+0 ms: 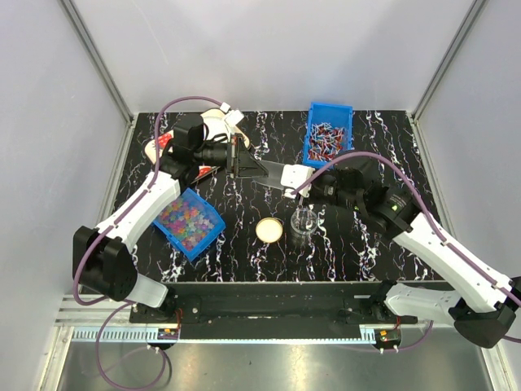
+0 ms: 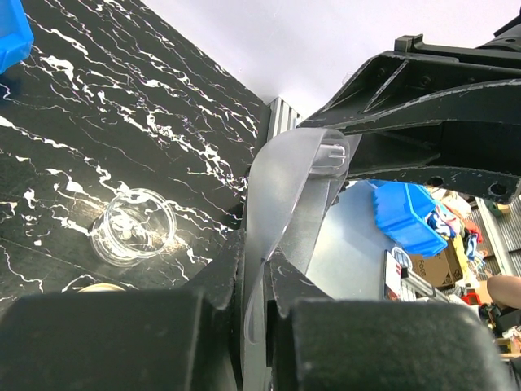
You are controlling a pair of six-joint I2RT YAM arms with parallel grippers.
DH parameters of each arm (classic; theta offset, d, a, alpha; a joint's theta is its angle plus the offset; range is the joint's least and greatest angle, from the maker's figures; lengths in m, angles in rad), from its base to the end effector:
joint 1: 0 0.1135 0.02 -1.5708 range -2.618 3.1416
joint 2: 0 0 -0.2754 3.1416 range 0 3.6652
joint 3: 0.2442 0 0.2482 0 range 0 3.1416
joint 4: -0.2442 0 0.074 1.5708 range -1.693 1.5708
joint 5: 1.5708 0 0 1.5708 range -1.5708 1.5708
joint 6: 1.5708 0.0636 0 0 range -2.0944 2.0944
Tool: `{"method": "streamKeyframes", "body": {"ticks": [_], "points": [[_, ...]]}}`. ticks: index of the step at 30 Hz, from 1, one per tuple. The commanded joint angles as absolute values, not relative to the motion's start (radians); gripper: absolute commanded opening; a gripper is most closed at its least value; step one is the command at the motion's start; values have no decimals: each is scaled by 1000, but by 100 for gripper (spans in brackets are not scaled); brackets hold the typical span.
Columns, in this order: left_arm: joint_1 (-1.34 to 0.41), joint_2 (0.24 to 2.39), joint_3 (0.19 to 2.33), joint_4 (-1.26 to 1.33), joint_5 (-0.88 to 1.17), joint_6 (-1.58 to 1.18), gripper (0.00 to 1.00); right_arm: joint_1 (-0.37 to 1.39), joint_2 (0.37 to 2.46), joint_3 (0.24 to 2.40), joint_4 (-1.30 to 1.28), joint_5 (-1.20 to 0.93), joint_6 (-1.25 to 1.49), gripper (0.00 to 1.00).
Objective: Pack the candies
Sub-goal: Pick up the spatula from the center of the board.
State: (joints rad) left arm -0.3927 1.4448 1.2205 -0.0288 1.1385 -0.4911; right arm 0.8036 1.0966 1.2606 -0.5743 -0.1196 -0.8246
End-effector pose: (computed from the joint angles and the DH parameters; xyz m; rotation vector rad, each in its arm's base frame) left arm 0.2837 -0.1800 0.3665 0.7943 1.8235 -1.6211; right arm 0.1666 0.1837 0.4023 -1.4915 1.3015 0.1048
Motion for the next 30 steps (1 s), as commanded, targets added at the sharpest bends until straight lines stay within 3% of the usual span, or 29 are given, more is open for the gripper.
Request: {"method": "streamKeyframes", "body": {"ticks": [1, 2, 5, 11, 19, 26, 30], "points": [[-410, 1436, 1256, 26, 1151, -489, 29, 810, 1109, 1304, -546, -209, -798, 0], [-407, 1433, 1264, 3, 1147, -480, 52, 810, 1106, 1299, -548, -204, -799, 0], [-393, 1424, 1290, -41, 1135, -451, 77, 810, 1091, 1278, -548, -178, -811, 0], [-336, 1387, 1287, -46, 1114, -453, 98, 810, 1051, 1236, -528, -152, -818, 0], [-247, 1339, 1293, -78, 1091, -414, 99, 810, 1029, 1215, -520, -144, -816, 0], [-166, 1376, 1397, -305, 1002, -249, 99, 808, 1016, 1167, -492, -133, -819, 0], [-137, 1396, 1508, -494, 740, -86, 99, 790, 993, 1141, -498, -182, -787, 0]]}}
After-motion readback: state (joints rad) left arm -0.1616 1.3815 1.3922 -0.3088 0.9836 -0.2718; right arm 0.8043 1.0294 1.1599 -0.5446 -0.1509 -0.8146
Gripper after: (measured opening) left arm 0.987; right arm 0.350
